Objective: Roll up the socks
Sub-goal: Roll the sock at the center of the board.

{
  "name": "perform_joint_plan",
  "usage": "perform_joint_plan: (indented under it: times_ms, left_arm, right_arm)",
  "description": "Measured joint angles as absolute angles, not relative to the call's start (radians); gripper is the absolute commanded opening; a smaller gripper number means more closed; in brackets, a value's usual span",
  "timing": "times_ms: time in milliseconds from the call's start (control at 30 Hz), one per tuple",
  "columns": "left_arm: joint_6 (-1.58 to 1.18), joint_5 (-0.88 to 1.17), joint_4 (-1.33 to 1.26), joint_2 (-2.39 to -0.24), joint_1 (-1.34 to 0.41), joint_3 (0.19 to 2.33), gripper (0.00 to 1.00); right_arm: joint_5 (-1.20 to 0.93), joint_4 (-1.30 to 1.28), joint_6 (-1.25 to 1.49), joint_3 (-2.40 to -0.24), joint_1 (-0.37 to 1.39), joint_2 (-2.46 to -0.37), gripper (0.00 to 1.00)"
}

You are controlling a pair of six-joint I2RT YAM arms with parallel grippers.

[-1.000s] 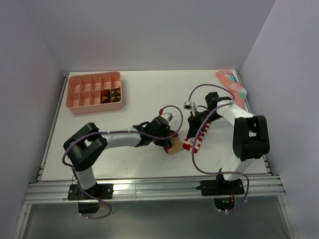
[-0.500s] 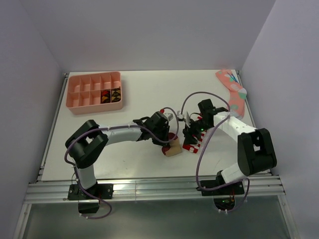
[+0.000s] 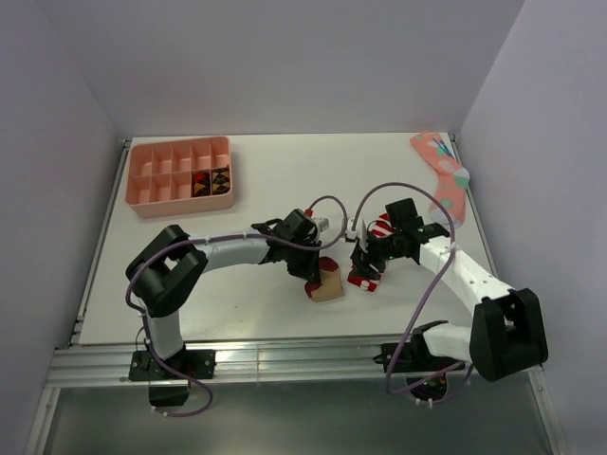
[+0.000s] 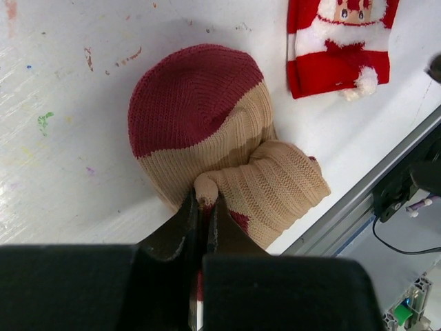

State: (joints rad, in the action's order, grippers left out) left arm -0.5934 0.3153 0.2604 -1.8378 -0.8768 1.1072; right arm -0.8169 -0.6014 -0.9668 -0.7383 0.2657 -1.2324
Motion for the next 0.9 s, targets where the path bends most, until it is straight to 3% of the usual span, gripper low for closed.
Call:
perform_joint_plan:
  times_ms: [300, 900]
  left_arm:
    - [-0.582, 0.339, 0.294, -1.852, -0.868, 1.128, 0.00]
    - [-0.562, 0.365, 0.352, -1.864, -0.859, 1.151, 0.00]
  right_arm:
    - [-0.843, -0.606, -1.015, -0.715, 0.303, -1.179, 0.58]
    - [-0.738, -0.493, -1.018, -0.636, 0.544, -1.166, 0.59]
